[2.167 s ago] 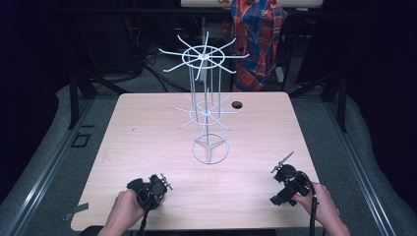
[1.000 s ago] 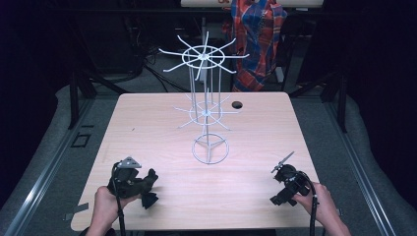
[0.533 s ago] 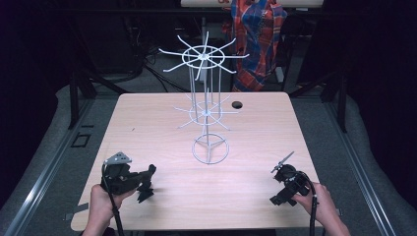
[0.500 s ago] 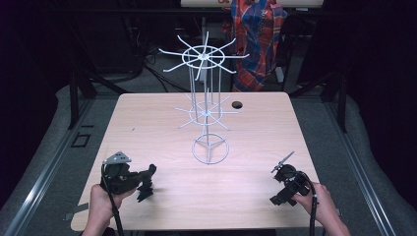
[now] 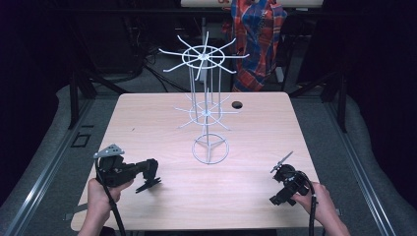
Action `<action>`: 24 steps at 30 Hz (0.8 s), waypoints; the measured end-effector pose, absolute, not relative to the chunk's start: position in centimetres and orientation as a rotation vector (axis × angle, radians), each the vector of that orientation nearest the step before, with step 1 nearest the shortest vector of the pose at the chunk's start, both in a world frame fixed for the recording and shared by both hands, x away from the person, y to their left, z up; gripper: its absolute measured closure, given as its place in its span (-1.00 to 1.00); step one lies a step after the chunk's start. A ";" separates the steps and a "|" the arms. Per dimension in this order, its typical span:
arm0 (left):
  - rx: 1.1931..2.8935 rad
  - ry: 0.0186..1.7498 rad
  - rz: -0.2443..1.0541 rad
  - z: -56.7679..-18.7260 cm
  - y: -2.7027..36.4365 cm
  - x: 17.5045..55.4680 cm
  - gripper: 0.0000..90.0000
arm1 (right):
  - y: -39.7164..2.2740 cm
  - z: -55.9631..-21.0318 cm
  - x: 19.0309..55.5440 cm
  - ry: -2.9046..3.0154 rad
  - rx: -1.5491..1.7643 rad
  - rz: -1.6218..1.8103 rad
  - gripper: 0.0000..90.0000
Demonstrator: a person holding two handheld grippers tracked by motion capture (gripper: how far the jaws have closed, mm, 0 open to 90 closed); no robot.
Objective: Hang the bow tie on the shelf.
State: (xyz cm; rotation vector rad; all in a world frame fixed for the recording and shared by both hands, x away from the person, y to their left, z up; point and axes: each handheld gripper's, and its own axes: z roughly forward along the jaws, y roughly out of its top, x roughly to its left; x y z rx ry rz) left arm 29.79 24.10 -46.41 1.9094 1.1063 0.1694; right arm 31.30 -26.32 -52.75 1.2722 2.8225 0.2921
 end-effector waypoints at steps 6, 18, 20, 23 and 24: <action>1.879 1.099 0.163 -46.0 24.2 30.1 1.00 | -26.4 -52.8 31.3 2.817 1.277 0.305 -0.69; 1.840 1.065 0.160 -45.0 23.1 30.9 1.00 | -26.4 -52.8 31.3 2.817 1.279 0.308 -0.69; 1.837 1.063 0.158 -44.9 22.9 31.1 1.00 | -26.4 -52.9 31.3 2.814 1.284 0.316 -0.69; 1.829 1.064 0.165 -44.8 22.7 31.4 1.00 | -26.4 -52.7 31.4 2.832 1.263 0.290 -0.69; 1.827 1.065 0.168 -44.7 22.6 31.5 1.00 | -26.5 -52.6 31.4 2.844 1.256 0.262 -0.69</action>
